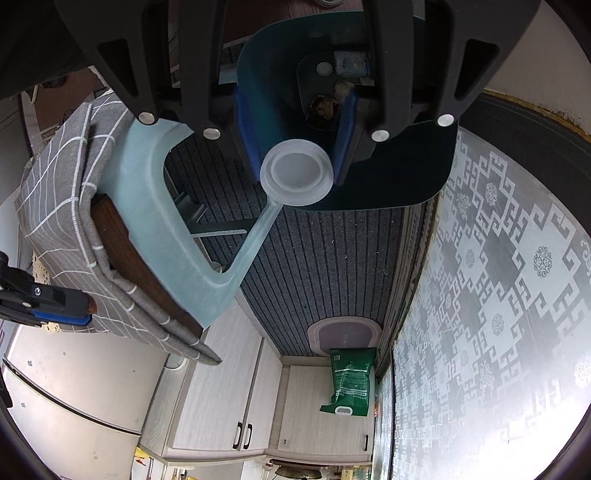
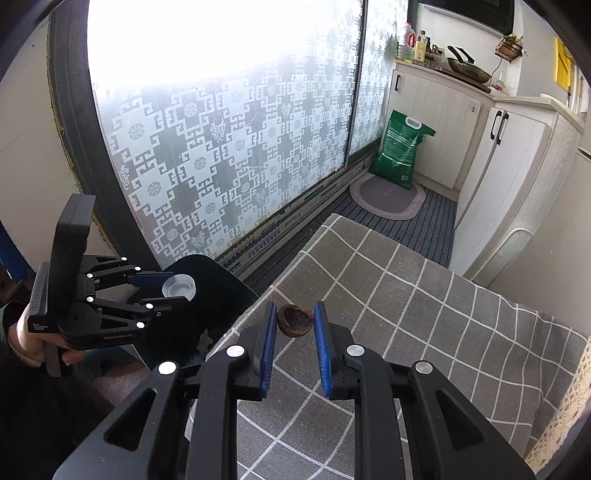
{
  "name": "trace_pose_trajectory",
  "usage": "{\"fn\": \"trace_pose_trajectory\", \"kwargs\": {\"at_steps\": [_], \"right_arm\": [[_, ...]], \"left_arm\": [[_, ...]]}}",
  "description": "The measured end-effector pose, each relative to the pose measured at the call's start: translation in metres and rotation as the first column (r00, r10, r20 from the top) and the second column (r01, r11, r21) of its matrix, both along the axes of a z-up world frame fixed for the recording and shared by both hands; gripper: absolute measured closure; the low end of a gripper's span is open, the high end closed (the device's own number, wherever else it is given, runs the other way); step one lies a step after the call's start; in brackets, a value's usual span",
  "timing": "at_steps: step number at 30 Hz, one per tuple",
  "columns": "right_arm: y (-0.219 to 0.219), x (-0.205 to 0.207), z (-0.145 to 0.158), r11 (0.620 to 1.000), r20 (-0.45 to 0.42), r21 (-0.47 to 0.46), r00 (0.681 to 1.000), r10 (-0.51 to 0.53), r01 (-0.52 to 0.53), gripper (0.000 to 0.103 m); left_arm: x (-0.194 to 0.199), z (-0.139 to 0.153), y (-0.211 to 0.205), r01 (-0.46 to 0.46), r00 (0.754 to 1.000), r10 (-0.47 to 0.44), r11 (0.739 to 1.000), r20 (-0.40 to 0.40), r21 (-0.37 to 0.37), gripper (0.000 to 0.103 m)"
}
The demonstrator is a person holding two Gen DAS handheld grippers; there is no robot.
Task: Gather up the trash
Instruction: 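Carry lid and dark item over the green bin and open both grippers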
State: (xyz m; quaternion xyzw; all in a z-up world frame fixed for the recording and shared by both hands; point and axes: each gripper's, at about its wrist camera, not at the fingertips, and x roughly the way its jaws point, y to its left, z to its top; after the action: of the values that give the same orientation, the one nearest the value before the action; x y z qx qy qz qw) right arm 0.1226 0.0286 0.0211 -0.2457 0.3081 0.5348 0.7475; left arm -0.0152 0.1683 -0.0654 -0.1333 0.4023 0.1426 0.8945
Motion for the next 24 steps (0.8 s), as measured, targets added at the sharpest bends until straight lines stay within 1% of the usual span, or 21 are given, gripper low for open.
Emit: {"fn": "trace_pose_trajectory", "kwargs": {"at_steps": [6, 10, 15, 24], "right_arm": [[0.015, -0.012, 0.001, 0.999, -0.005, 0.007, 0.999, 0.035, -0.035, 0.083], [0.026, -0.021, 0.0, 0.998, -0.017, 0.008, 0.998, 0.063, -0.063, 0.083], [0.043, -0.036, -0.008, 0.994, -0.03, -0.01, 0.994, 0.105, -0.105, 0.083], [0.069, -0.053, -0.023, 0.989, -0.066, -0.043, 0.988, 0.142, -0.145, 0.083]], "left_arm": [[-0.005, -0.012, 0.006, -0.003, 0.999, 0.002, 1.0, -0.047, -0.007, 0.061], [-0.007, -0.024, 0.007, 0.012, 0.995, -0.013, 1.0, -0.099, -0.01, 0.061], [-0.012, -0.04, 0.011, 0.013, 0.987, -0.016, 1.0, -0.163, -0.018, 0.061], [-0.023, -0.06, 0.022, 0.01, 0.971, -0.02, 0.999, -0.238, -0.041, 0.061]]}}
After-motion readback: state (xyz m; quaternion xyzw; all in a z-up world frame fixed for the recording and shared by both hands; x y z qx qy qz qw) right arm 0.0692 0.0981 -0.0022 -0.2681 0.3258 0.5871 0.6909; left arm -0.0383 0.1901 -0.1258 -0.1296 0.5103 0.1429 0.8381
